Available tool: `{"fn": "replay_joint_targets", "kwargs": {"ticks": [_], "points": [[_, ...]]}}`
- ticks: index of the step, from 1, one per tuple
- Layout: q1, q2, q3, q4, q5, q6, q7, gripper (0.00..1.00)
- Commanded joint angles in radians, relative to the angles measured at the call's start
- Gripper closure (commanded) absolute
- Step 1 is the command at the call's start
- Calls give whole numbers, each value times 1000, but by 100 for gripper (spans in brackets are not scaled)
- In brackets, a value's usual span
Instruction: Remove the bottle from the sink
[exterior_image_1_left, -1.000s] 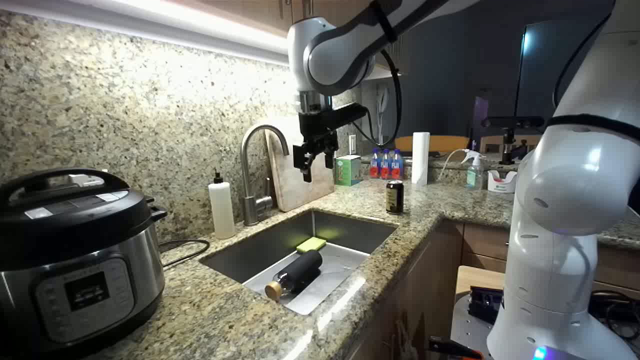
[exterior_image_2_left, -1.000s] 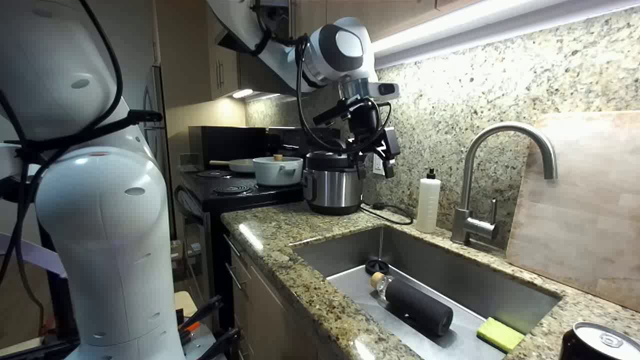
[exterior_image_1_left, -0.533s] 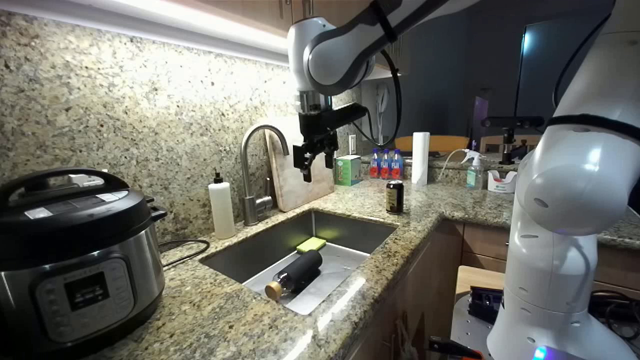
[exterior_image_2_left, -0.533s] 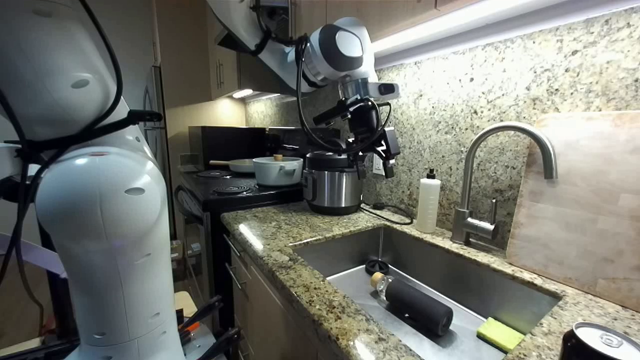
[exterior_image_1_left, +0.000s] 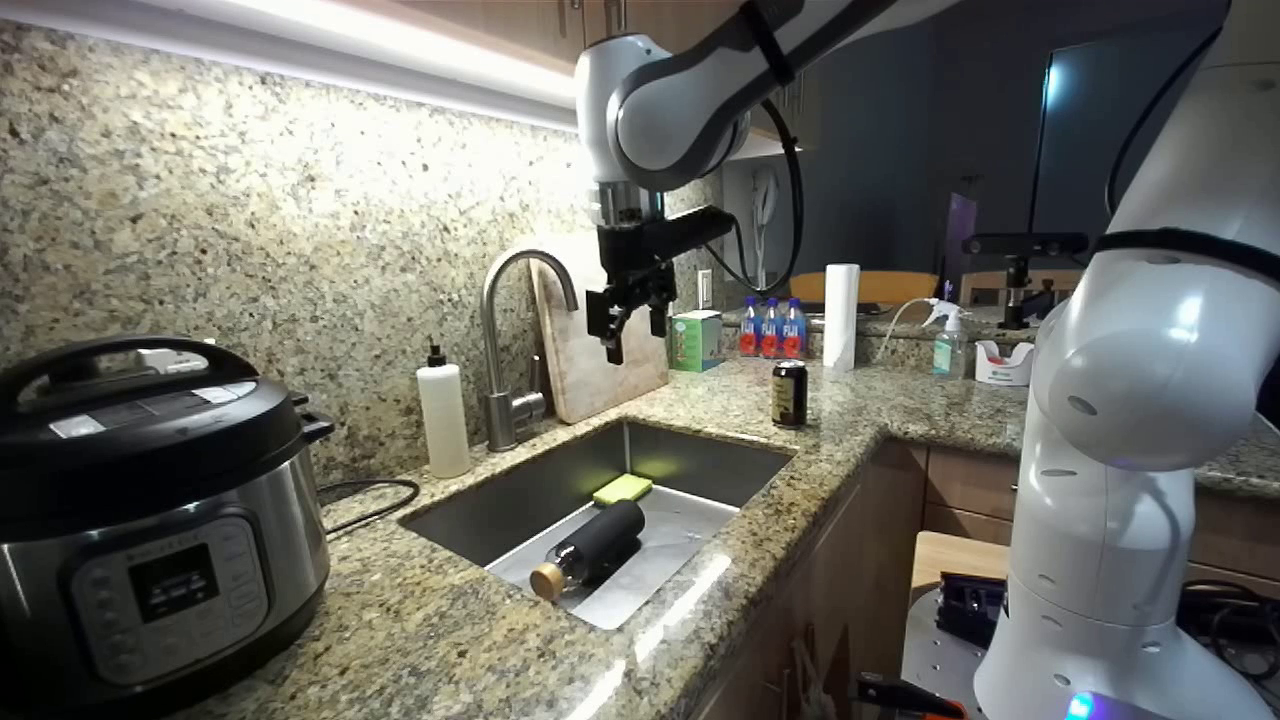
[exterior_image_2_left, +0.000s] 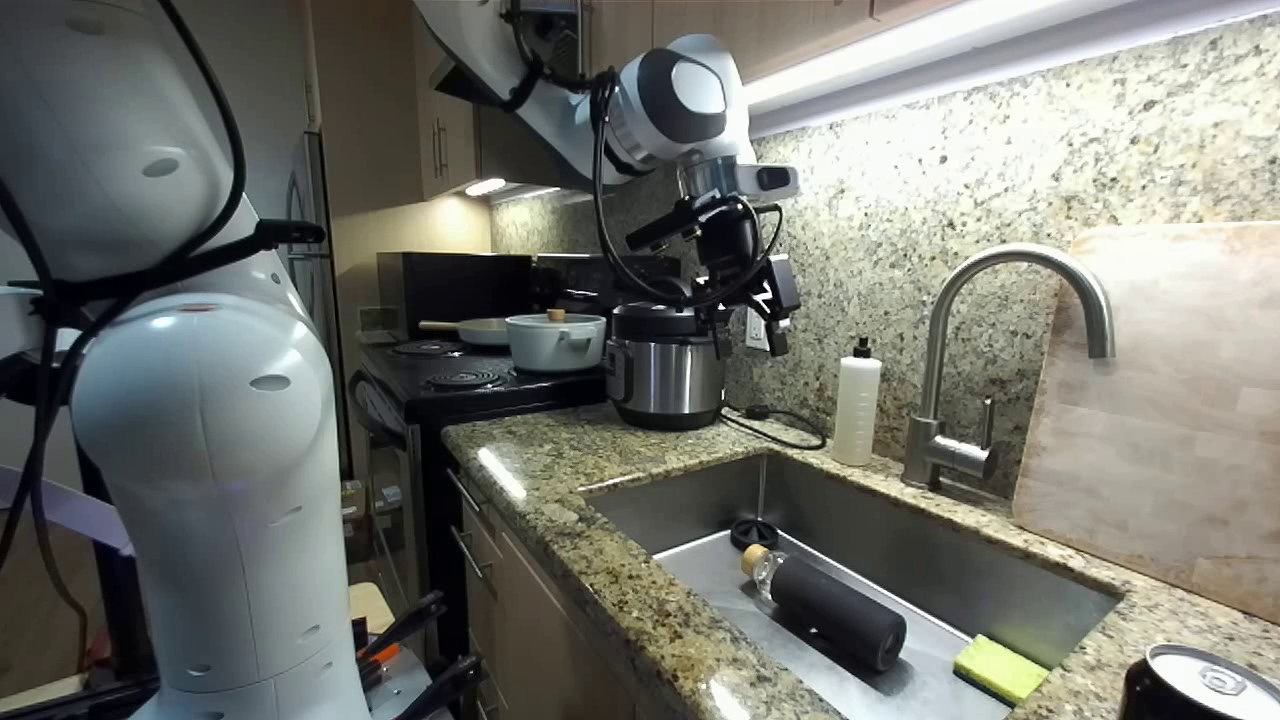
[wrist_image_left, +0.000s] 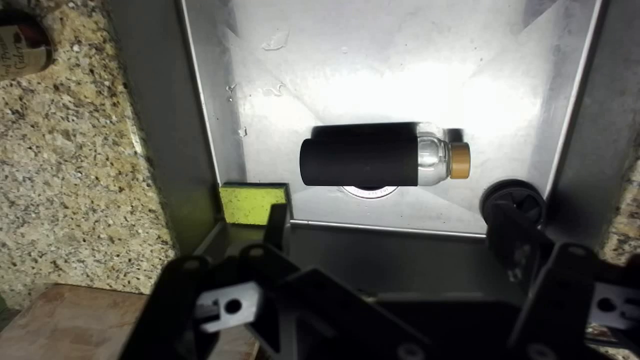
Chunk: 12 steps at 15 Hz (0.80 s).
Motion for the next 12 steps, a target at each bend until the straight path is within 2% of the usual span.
{"fn": "replay_joint_targets", "kwargs": {"ticks": [1, 5, 9, 12], "points": [[23, 10, -9, 13, 18, -2, 53, 0], [53, 47, 25, 41, 80, 22, 216, 0], [83, 139, 84, 106, 137, 29, 487, 0], [115, 234, 96, 162, 177, 59, 659, 0]]}}
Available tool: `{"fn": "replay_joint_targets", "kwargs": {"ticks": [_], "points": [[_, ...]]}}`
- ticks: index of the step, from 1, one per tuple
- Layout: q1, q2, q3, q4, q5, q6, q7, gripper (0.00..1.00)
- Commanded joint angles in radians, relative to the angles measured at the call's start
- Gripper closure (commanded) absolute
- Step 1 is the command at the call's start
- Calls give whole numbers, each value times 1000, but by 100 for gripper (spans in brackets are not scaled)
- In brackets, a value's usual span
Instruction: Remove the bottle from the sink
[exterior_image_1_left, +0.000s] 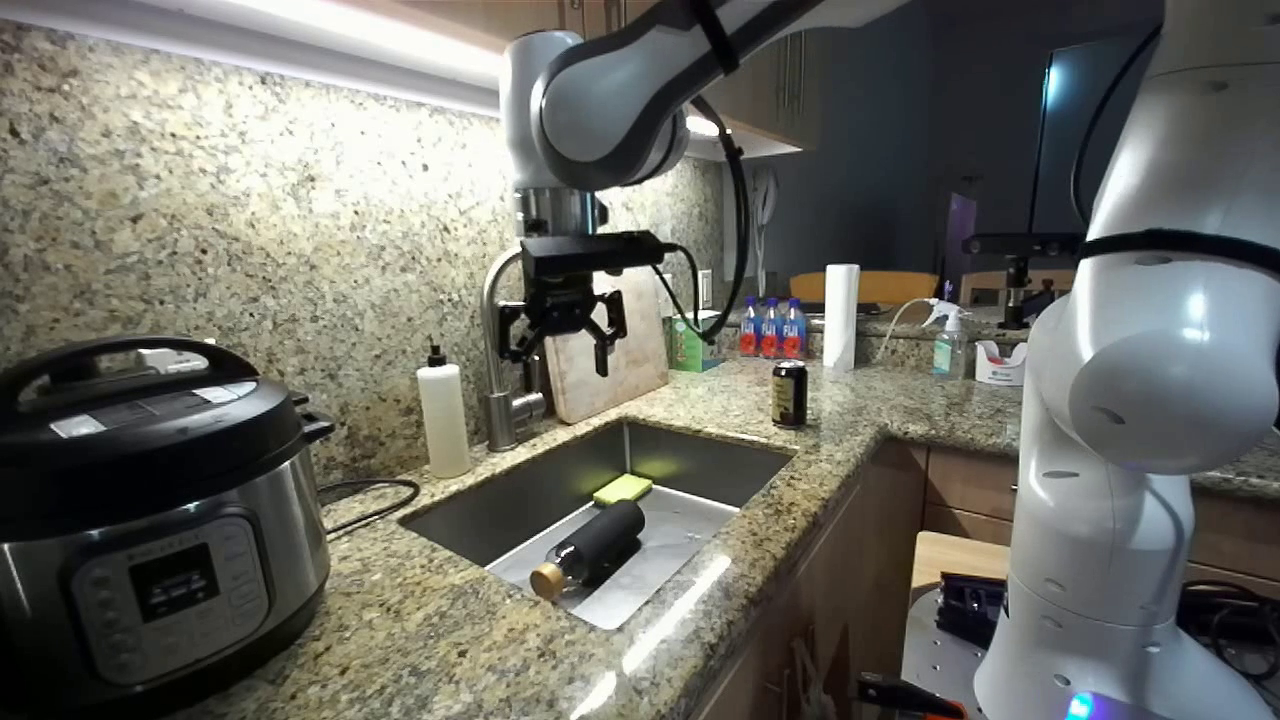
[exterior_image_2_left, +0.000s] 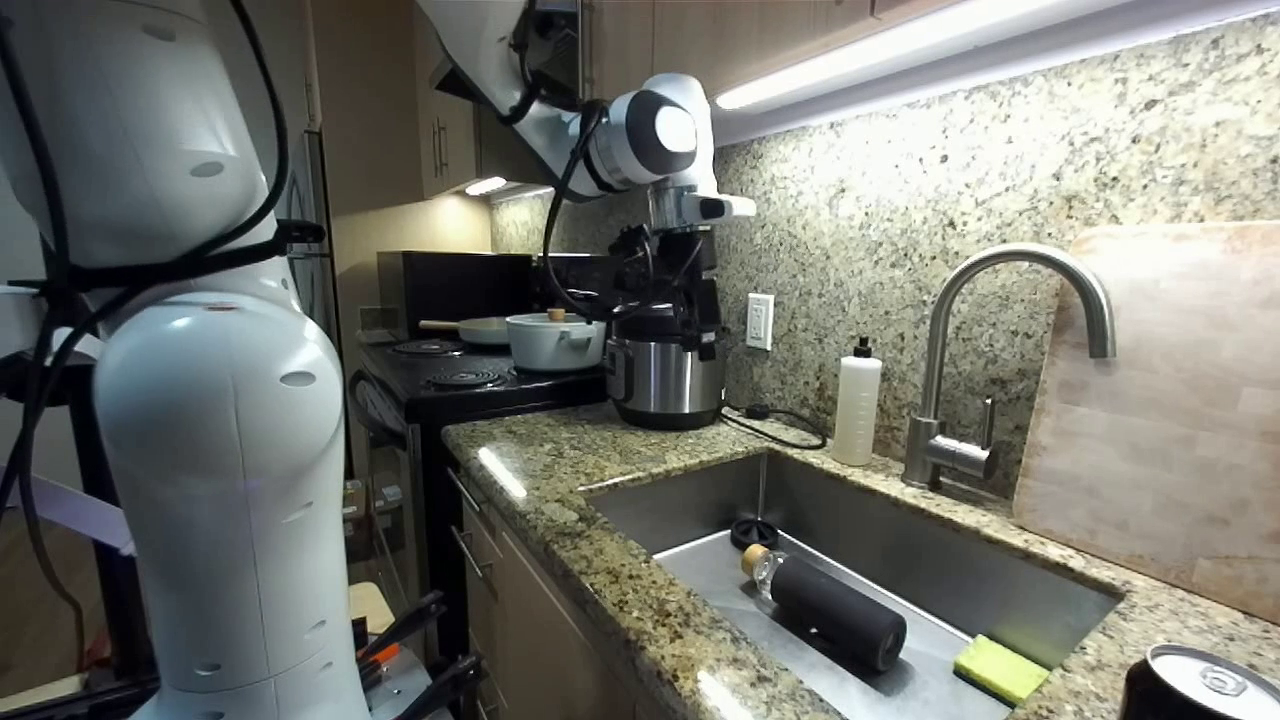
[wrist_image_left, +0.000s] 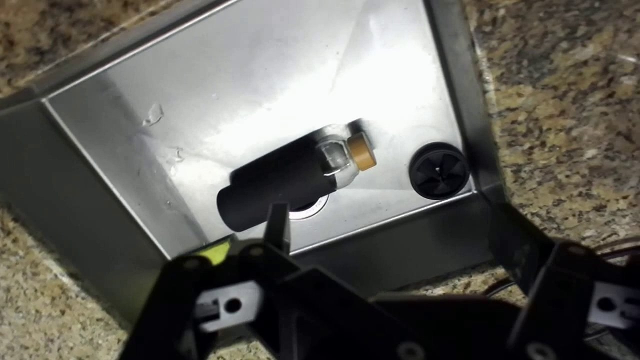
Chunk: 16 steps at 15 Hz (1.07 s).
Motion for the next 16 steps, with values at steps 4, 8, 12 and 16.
{"fn": "replay_joint_targets", "kwargs": {"ticks": [4, 8, 12, 16], "points": [[55, 241, -25, 136, 102, 148, 295, 0], [78, 373, -69, 208, 161, 266, 411, 0], [93, 445, -119, 248, 228, 369, 510, 0], [100, 465, -166, 243, 273, 472, 614, 0]]}}
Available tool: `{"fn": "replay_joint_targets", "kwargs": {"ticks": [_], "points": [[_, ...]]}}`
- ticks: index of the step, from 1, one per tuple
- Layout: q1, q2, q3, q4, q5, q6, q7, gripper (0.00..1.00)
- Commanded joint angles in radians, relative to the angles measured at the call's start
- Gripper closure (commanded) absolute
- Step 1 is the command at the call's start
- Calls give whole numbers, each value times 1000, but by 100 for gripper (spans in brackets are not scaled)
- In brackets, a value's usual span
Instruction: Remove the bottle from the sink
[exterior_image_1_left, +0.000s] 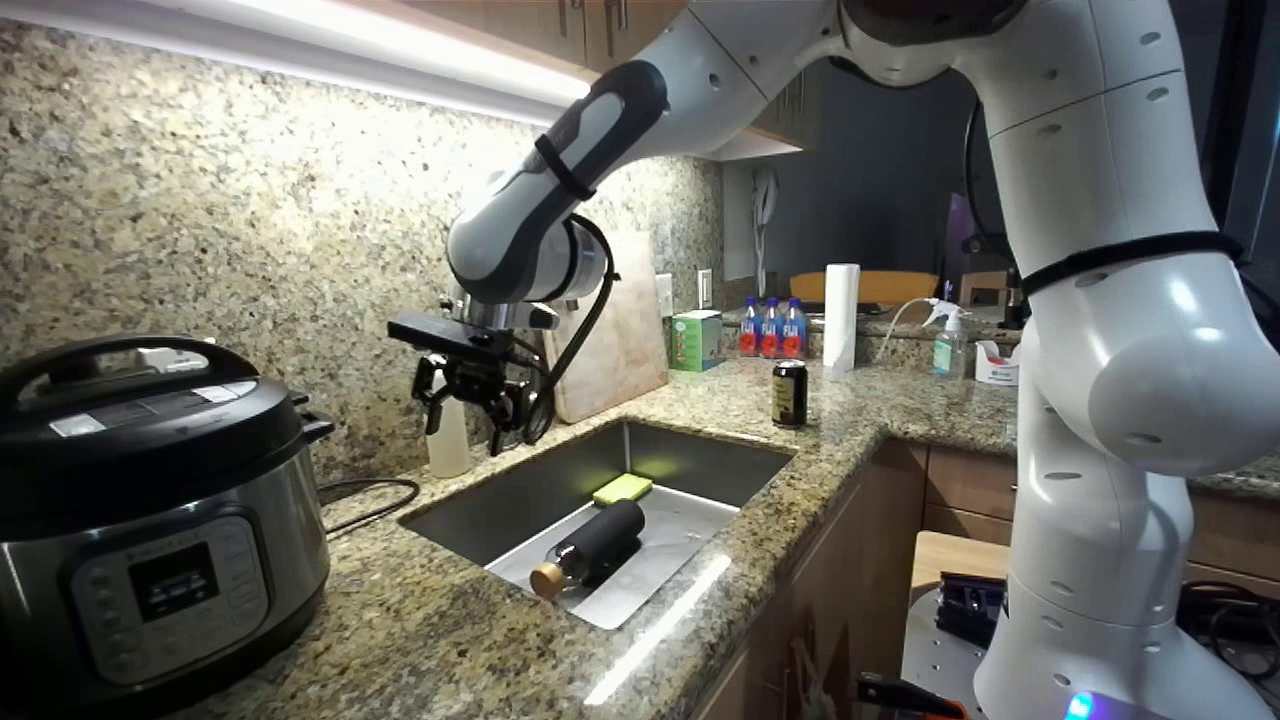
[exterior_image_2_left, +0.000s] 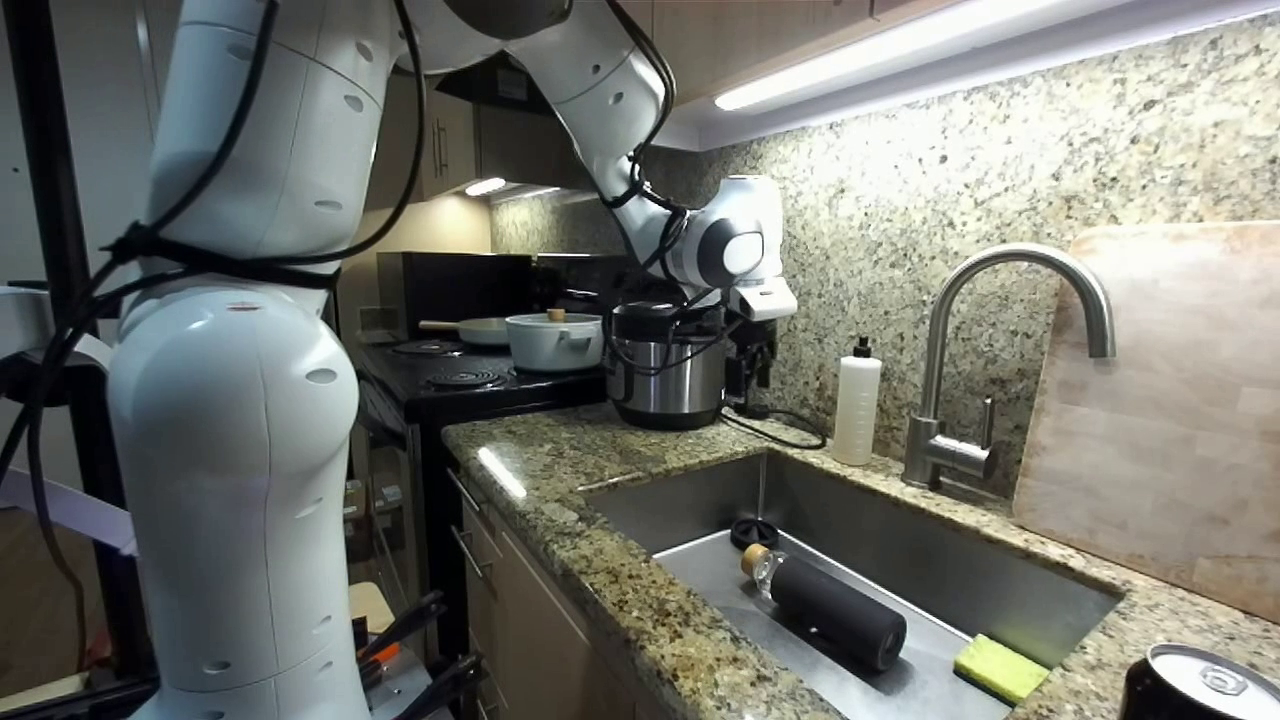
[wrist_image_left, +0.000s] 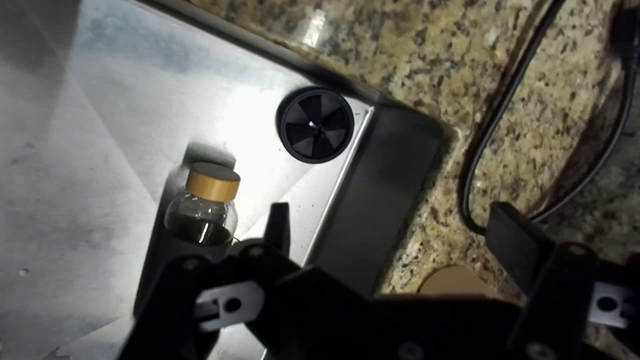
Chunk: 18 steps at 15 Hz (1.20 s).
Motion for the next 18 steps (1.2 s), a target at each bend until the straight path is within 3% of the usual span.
{"fn": "replay_joint_targets", "kwargs": {"ticks": [1, 11, 15, 18], "points": [[17, 4, -43, -18, 48, 95, 117, 0], [66, 17, -185, -132, 16, 357, 543, 0], [136, 24, -315, -177, -25, 430, 747, 0], [223, 27, -450, -185, -78, 399, 915, 0]]}}
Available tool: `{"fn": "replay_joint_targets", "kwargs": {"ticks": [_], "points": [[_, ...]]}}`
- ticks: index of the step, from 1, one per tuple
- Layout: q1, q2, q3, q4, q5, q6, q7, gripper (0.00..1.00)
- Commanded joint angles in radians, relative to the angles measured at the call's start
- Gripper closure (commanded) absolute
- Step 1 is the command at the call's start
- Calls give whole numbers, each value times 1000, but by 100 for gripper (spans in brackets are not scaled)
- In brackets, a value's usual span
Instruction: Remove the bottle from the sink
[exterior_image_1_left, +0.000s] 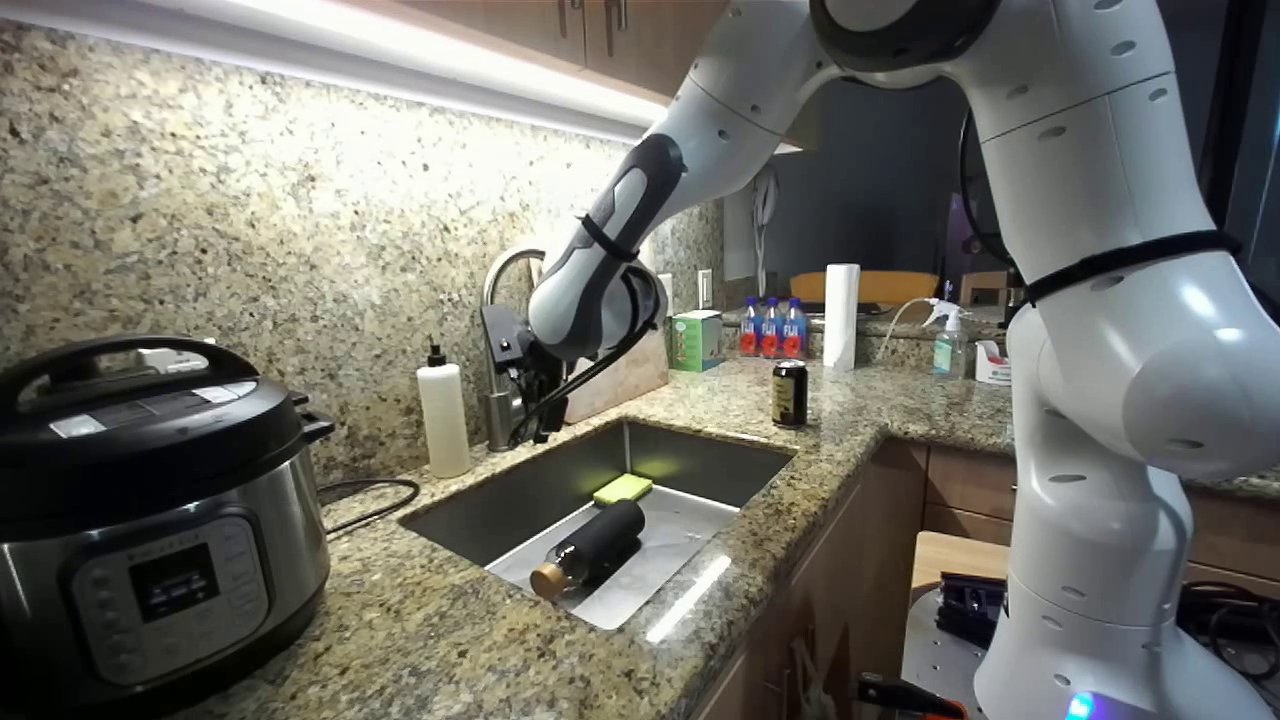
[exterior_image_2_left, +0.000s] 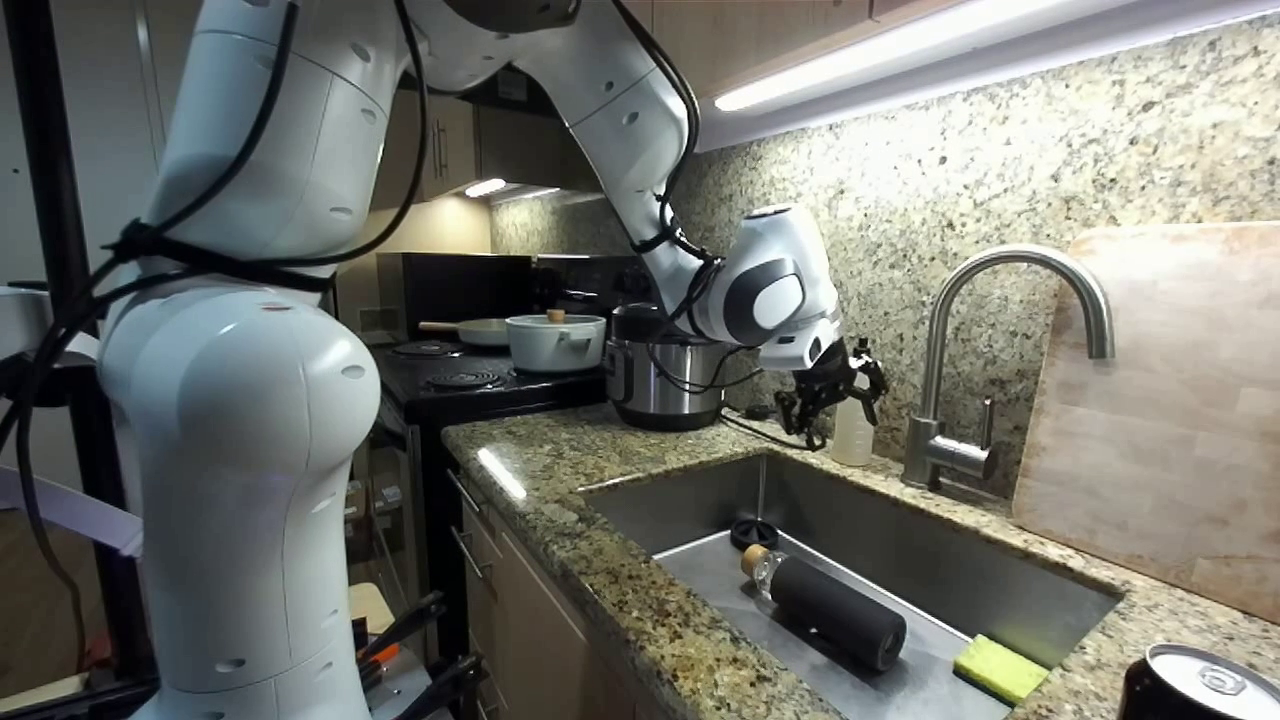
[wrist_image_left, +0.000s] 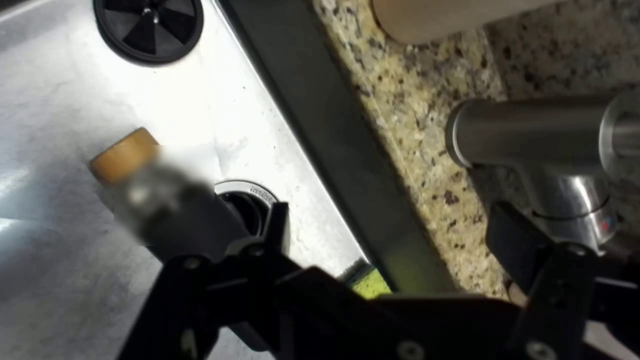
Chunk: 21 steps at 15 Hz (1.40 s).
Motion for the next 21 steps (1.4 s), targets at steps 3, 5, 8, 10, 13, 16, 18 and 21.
{"fn": "replay_joint_targets", "kwargs": {"ticks": [3, 5, 8, 10, 13, 16, 18, 21], "points": [[112, -32, -155, -40, -88, -81, 188, 0], [106, -50, -140, -40, -73, -171, 143, 0], [-7, -68, -17, -31, -111, -303, 124, 0], [-52, -61, 25, -24, -107, -348, 110, 0], [-103, -46, 51, -21, -123, -350, 98, 0], [-159, -39, 91, -18, -80, -306, 4, 0], [-187, -23, 119, 3, -72, -302, -89, 0], [-231, -11, 174, 30, -13, -344, -282, 0]]}}
